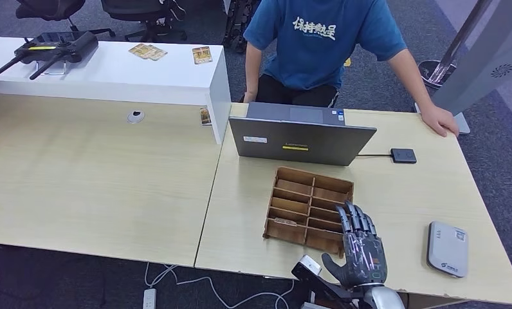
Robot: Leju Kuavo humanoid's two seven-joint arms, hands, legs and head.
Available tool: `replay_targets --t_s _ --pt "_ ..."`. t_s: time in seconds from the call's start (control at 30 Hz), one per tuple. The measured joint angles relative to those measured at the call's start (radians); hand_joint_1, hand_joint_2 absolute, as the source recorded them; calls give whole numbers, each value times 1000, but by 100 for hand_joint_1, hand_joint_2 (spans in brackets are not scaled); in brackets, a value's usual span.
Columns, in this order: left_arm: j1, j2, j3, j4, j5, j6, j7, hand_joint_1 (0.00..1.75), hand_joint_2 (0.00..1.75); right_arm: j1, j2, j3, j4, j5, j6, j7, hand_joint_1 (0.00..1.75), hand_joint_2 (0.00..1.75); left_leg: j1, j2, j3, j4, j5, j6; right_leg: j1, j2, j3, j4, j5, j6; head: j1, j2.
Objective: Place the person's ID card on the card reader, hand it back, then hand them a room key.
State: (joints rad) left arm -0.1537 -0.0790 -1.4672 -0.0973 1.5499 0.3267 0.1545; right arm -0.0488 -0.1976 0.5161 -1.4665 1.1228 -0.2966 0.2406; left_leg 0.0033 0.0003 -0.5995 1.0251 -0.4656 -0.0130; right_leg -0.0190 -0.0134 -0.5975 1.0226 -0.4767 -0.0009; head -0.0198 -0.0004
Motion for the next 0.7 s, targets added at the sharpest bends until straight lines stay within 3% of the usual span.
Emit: replay_targets --t_s 0.13,0.17,0.23,0.7 --pt "0 0 0 0 2 1 0 0 0 0 0 0 0 6 3 1 153 175 0 0 0 0 0 0 0 0 0 0 0 0 0 0" --pt "0 0 0 0 2 1 0 0 0 0 0 0 0 7 4 2 164 175 0 0 0 0 0 0 0 0 0 0 0 0 0 0" --pt "0 0 0 0 3 1 0 0 0 0 0 0 0 11 5 4 171 175 0 0 0 0 0 0 0 0 0 0 0 0 0 0" --pt "0 0 0 0 3 1 0 0 0 0 0 0 0 19 6 10 171 175 0 0 0 0 0 0 0 0 0 0 0 0 0 0"
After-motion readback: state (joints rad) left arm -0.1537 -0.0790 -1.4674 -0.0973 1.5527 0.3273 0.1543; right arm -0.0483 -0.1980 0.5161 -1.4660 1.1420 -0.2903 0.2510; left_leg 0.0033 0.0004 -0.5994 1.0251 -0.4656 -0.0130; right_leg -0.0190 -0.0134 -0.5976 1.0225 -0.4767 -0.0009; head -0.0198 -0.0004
